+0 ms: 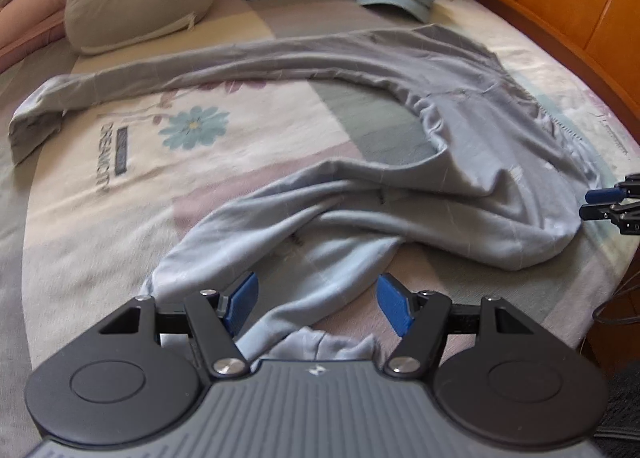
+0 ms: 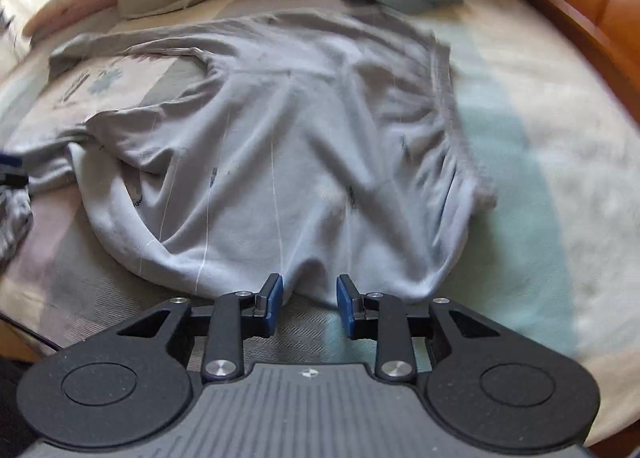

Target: Fold clothes

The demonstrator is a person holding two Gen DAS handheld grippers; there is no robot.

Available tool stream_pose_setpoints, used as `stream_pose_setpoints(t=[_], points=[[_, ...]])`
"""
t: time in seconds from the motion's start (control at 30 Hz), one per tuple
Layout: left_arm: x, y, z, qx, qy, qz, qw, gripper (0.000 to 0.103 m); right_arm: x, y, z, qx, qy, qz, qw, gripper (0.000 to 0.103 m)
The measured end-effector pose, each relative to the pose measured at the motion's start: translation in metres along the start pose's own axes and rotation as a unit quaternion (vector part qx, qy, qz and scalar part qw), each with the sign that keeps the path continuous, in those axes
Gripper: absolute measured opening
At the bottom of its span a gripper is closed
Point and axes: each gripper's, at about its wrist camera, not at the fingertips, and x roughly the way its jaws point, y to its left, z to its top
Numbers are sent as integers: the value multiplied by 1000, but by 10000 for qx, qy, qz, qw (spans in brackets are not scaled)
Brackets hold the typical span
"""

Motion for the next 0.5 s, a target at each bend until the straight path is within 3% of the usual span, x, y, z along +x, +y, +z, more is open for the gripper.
stream_pose_setpoints(t=[0.13, 0.23, 0.37, 0.43, 0.47, 0.5], points=[[3, -4, 1, 101, -2, -93, 9999, 71, -6, 17, -8, -1287, 164, -357, 9909, 45], [5, -8, 1, 176, -3, -163, 9997, 71, 6, 37, -21, -2499, 255, -785, 9647, 45], [4, -11, 2, 247, -42, -232, 9994, 71, 21, 59, -17, -3385, -68, -1037, 9352, 44], [1, -11, 2, 244, -80, -244, 9994, 71, 25, 61, -10, -3481, -80, -942, 9327, 30], [0, -10, 2, 233, -90, -237, 9994, 71, 24, 59, -7, -3441, -52, -841, 9352, 7], [-1, -9, 2, 222, -100, -230, 9994, 71, 21, 58, -4, -3384, -58, -792, 9377, 8]])
